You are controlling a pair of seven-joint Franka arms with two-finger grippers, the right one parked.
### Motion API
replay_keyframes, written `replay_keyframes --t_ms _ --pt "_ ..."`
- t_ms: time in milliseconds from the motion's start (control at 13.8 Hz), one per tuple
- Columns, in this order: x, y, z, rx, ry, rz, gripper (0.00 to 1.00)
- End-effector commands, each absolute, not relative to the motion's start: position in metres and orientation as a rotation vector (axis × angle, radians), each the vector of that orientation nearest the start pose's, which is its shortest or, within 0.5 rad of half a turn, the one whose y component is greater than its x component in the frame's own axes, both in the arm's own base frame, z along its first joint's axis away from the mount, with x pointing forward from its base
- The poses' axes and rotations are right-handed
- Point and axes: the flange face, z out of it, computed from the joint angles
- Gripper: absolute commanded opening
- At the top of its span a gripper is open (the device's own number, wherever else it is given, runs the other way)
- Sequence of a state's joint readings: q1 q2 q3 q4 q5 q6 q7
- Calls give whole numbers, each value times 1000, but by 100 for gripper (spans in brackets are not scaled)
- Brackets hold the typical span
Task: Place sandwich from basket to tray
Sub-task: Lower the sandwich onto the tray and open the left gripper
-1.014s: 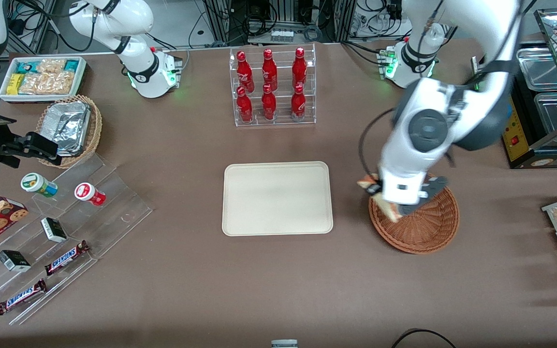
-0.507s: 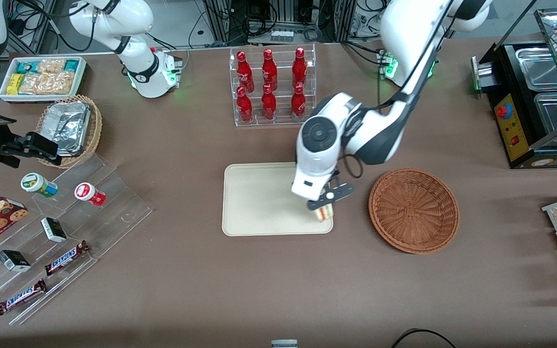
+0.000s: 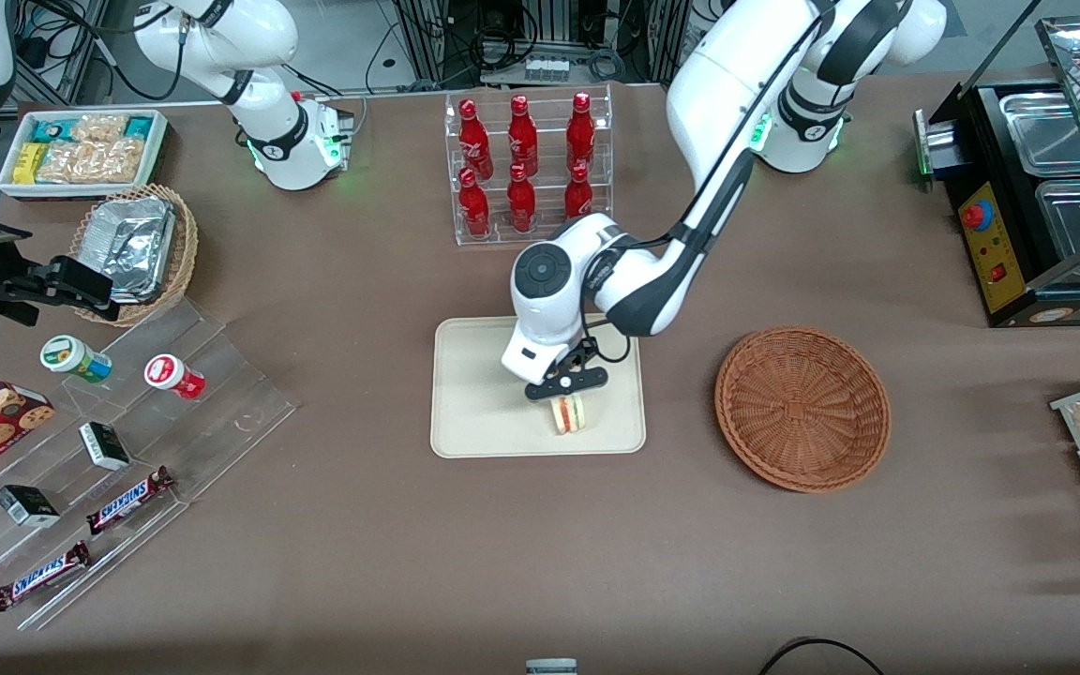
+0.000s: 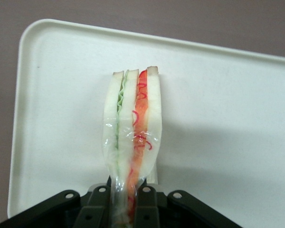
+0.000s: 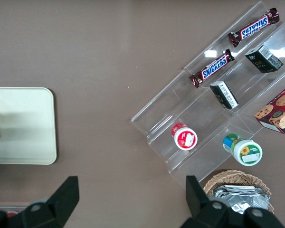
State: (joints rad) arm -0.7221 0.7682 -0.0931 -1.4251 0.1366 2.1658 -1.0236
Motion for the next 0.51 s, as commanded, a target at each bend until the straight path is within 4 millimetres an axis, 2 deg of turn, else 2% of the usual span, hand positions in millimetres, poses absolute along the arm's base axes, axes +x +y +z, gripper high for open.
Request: replay_keyframes --t_ms 0,217,290,362,435 --pt "510 -524 236 -3082 -91 -57 0" --pt "499 -533 230 -3078 -64 -47 0" --pt "500 -533 229 -3076 -73 -46 4" --pt "502 -531 230 -3077 -79 -50 62" --pt "504 -531 235 -3078 -79 -61 99"
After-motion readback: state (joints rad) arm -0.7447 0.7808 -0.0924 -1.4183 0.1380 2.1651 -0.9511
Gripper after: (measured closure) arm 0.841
